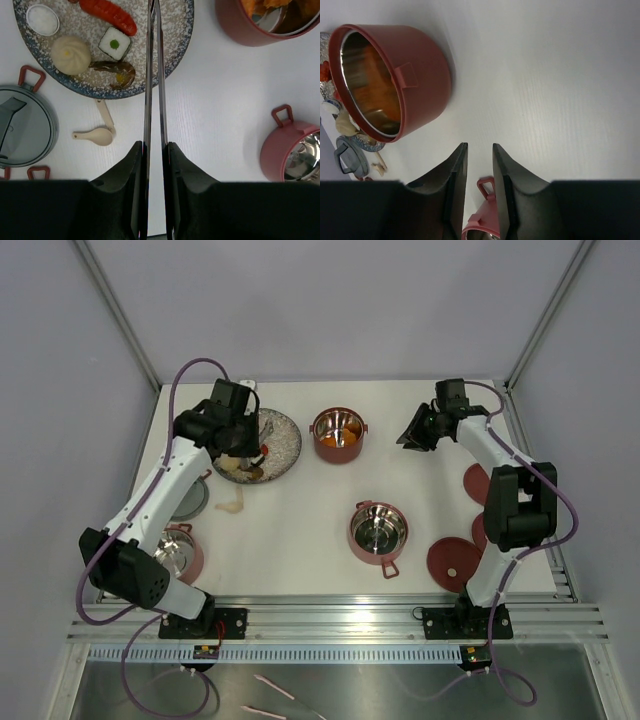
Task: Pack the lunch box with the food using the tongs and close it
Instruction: Move the packing box to the center of the board.
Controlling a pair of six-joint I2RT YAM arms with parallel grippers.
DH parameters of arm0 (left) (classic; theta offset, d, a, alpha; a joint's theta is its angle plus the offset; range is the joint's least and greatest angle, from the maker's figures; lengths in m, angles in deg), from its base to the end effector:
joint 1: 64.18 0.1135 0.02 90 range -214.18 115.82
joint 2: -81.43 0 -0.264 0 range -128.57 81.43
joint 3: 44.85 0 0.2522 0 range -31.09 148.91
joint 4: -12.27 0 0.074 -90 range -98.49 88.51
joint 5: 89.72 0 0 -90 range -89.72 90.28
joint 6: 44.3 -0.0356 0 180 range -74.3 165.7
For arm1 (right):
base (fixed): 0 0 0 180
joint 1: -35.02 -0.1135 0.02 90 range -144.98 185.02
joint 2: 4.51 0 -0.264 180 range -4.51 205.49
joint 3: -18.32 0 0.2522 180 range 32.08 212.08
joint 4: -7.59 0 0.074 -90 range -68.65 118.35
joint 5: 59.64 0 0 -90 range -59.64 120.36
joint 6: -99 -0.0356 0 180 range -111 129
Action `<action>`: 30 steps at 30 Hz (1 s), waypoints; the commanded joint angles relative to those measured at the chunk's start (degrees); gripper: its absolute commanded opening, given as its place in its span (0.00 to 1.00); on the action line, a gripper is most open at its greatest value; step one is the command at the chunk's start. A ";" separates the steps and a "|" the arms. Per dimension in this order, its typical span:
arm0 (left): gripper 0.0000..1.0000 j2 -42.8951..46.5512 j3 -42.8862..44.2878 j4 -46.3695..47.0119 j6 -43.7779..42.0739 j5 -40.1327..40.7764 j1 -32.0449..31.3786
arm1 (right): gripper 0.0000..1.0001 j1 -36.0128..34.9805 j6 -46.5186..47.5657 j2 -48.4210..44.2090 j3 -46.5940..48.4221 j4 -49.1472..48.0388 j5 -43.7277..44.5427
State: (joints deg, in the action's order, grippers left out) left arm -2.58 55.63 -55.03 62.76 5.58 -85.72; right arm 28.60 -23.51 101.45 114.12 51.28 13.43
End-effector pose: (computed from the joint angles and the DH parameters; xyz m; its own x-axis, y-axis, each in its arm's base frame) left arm 0.2834 -0.1083 0.3627 -0.7807 -0.0059 -0.6248 0.0861 0.9894 -0.1168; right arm 0.4009 0.0555 0.2356 -0.8259 0.4245 -0.3711 0.1971 0.8340 0.5153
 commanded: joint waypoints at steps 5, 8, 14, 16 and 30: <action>0.05 3.58 -6.20 3.18 1.40 5.07 1.94 | 0.34 -0.53 3.60 -6.19 -1.97 2.06 5.77; 0.06 5.43 -8.14 3.00 2.01 5.16 2.12 | 0.34 -0.53 3.51 -6.46 -2.67 1.97 5.50; 0.21 7.72 -8.41 -0.07 5.17 4.89 2.20 | 0.34 -0.53 3.42 -6.20 -2.41 2.06 4.80; 0.22 7.89 -8.14 -1.12 5.35 5.16 2.12 | 0.34 -0.53 3.51 -6.20 -2.41 2.15 4.54; 0.24 8.24 -5.86 -5.26 3.33 8.06 2.82 | 0.41 -5.35 4.04 -18.91 -9.07 11.79 8.74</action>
State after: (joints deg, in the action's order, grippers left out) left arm 4.02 46.82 -60.47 66.71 11.33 -83.44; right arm 26.48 -19.90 91.15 107.65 57.58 18.85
